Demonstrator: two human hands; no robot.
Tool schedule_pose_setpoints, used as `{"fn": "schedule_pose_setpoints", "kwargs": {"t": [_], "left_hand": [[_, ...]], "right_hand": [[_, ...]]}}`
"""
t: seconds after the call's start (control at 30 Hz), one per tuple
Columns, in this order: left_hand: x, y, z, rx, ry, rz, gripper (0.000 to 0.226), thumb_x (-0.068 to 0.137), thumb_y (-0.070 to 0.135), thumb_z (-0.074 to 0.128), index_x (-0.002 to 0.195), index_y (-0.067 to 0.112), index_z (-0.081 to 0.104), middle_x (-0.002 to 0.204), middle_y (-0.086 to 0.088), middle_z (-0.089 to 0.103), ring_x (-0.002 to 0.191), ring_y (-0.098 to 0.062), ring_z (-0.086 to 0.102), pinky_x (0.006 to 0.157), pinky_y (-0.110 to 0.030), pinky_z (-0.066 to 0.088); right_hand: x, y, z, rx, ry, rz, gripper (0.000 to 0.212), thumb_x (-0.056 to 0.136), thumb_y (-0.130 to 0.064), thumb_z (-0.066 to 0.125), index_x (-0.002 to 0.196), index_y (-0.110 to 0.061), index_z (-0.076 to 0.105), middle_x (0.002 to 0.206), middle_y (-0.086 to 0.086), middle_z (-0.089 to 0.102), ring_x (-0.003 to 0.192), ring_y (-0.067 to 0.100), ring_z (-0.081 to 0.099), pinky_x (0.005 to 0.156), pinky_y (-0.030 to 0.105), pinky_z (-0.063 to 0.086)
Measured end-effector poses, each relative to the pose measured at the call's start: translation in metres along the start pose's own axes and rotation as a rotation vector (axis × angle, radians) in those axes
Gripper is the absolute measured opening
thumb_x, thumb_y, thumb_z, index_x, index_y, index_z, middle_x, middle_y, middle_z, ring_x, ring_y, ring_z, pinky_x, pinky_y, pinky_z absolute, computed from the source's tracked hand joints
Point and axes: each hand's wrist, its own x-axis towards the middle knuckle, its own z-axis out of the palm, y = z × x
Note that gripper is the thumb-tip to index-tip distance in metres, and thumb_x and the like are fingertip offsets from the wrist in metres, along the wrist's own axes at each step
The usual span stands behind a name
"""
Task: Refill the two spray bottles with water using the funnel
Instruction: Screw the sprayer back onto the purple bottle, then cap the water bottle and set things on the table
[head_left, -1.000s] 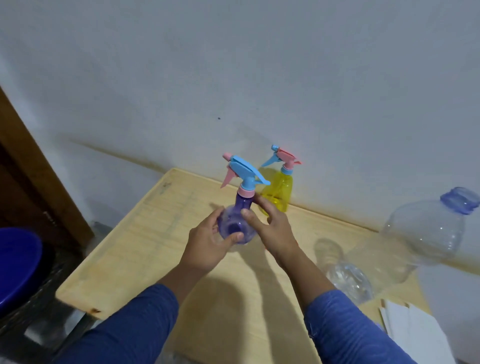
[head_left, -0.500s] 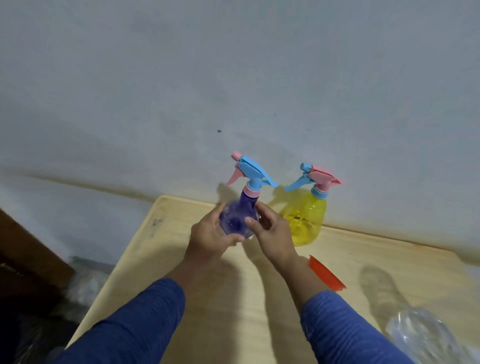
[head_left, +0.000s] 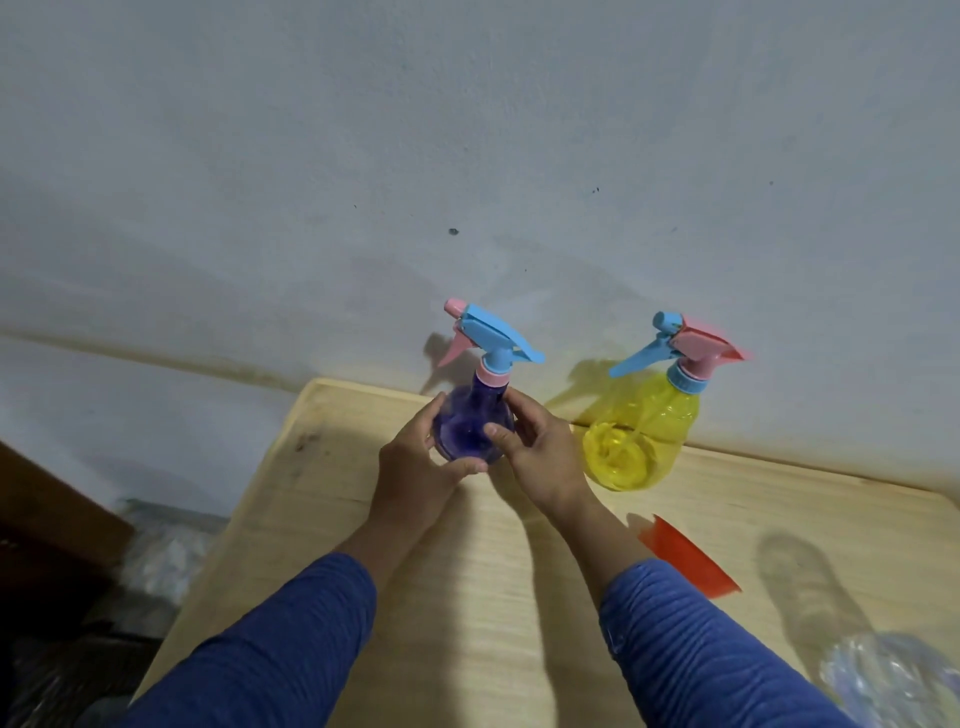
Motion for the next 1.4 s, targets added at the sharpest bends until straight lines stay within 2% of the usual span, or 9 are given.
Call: {"fn": "schedule_pose_setpoints", "kwargs": {"t": [0.1,0.23,0.43,0.57,0.7,0.97,1.2,1.33,1.4], "left_hand": [[0.006,-0.017,0.001,0.006,-0.001,-0.046,0.084,0.06,0.013,0.085,0.133,0.028,0.047,0.105,0.028,0.055,0.096,0.007,0.056,0.082,-0.005,0.041],[0.007,-0.023,0.004,0.004,0.007,-0.054,0.087,0.06,0.018,0.087,0.135,0.024,0.044,0.116,0.018,0.056,0.109,-0.009,0.058,0.095,-0.026,0.048],[0.013,-0.02,0.006,0.044,0.025,-0.052,0.087,0.06,0.016,0.086,0.135,0.024,0.043,0.118,0.017,0.055,0.11,-0.005,0.055,0.094,-0.019,0.042],[0.004,-0.002,-0.002,0.204,-0.014,-0.129,0.098,0.065,0.021,0.084,0.145,0.018,0.027,0.127,0.008,0.048,0.115,-0.007,0.046,0.089,-0.011,0.032],[-0.004,0.024,-0.014,0.607,-0.161,-0.28,0.074,0.081,0.034,0.07,0.137,0.003,0.032,0.136,-0.013,0.047,0.124,-0.026,0.045,0.094,-0.026,0.037],[-0.032,0.1,-0.036,1.008,-0.28,-0.219,0.024,0.084,0.033,0.063,0.091,0.013,0.051,0.079,0.003,0.046,0.076,-0.017,0.05,0.064,-0.024,0.038],[-0.068,0.183,-0.035,1.086,-0.229,-0.11,0.039,0.084,0.034,0.06,0.115,0.013,0.051,0.075,0.001,0.039,0.082,-0.018,0.046,0.068,-0.024,0.038],[-0.102,0.212,-0.024,1.054,-0.226,-0.086,0.029,0.085,0.031,0.056,0.111,0.02,0.052,0.094,0.001,0.051,0.078,-0.013,0.046,0.059,-0.017,0.039],[-0.124,0.224,-0.015,1.083,-0.215,-0.074,0.025,0.084,0.031,0.056,0.106,0.02,0.054,0.125,-0.009,0.051,0.105,-0.019,0.051,0.08,-0.026,0.049]], "right_hand": [[0.007,0.01,0.01,-0.021,-0.022,0.042,0.047,0.081,0.002,0.065,0.123,-0.017,0.058,0.114,-0.001,0.065,0.108,0.019,0.061,0.101,0.04,0.046],[0.004,0.007,0.01,-0.044,-0.048,0.024,0.047,0.081,-0.002,0.065,0.125,-0.02,0.056,0.121,0.001,0.063,0.112,0.018,0.059,0.102,0.039,0.045],[0.0,-0.009,0.007,-0.284,-0.071,-0.012,0.05,0.089,-0.007,0.058,0.136,-0.016,0.044,0.12,-0.006,0.055,0.105,0.003,0.048,0.077,-0.011,0.026],[-0.011,-0.018,-0.001,-0.521,-0.117,0.089,0.057,0.09,-0.019,0.058,0.141,-0.007,0.033,0.142,0.009,0.044,0.129,0.021,0.041,0.092,0.008,0.026],[-0.015,-0.031,-0.011,-0.876,-0.29,0.221,0.044,0.091,-0.026,0.052,0.13,-0.005,0.047,0.136,0.015,0.046,0.124,0.027,0.045,0.1,0.029,0.036],[-0.038,-0.099,-0.045,-1.141,-0.376,0.29,0.035,0.091,-0.028,0.051,0.116,-0.003,0.055,0.12,0.013,0.059,0.112,0.028,0.056,0.078,0.03,0.043],[-0.075,-0.164,-0.092,-1.155,-0.264,0.176,0.028,0.09,-0.024,0.051,0.109,-0.004,0.057,0.108,0.01,0.062,0.104,0.025,0.059,0.083,0.031,0.046],[-0.11,-0.187,-0.126,-1.125,-0.23,0.147,0.031,0.089,-0.023,0.052,0.114,-0.005,0.057,0.109,0.009,0.06,0.101,0.023,0.056,0.082,0.03,0.046],[-0.13,-0.196,-0.143,-1.093,-0.203,0.128,0.028,0.086,-0.02,0.053,0.112,-0.011,0.057,0.111,0.008,0.06,0.094,0.021,0.056,0.075,0.028,0.046]]}}
